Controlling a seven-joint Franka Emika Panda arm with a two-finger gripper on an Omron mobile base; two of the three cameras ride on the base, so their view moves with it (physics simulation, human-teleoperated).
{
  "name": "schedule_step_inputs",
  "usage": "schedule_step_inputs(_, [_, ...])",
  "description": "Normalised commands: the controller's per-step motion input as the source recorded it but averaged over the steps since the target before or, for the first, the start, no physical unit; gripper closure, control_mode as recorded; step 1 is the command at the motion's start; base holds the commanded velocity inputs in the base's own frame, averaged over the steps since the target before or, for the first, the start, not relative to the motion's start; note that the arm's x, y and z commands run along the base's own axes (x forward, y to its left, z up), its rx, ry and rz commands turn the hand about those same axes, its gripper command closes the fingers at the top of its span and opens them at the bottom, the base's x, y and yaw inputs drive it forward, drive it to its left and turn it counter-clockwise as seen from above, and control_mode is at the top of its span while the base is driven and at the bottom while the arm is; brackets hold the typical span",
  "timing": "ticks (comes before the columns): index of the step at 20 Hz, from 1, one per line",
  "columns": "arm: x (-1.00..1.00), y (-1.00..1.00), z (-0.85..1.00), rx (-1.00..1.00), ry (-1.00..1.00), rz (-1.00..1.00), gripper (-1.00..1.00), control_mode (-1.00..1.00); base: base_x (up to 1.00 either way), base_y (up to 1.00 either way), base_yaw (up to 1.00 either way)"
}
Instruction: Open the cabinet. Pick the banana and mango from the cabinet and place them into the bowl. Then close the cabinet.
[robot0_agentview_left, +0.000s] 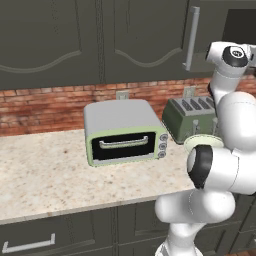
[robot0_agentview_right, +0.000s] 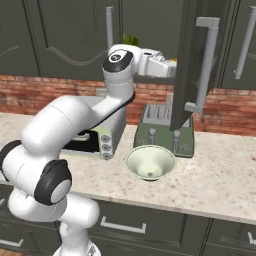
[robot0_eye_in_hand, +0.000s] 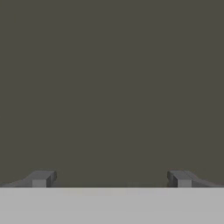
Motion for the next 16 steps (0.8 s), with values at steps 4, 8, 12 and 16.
schedule_step_inputs(4, [0.0, -0.19, 0.0, 0.05, 0.0, 0.0, -1.0, -1.0, 0.0, 0.0, 0.0])
schedule_step_inputs(8, [0.0, 0.17, 0.0, 0.0, 0.0, 0.03, -1.0, -1.0, 0.0, 0.0, 0.0])
schedule_step_inputs(12, [-0.04, 0.32, 0.0, 0.0, 0.0, 0.19, -1.0, -1.0, 0.0, 0.0, 0.0])
schedule_step_inputs(16, [-0.09, 0.37, 0.0, 0.0, 0.06, 0.32, -1.0, -1.0, 0.0, 0.0, 0.0])
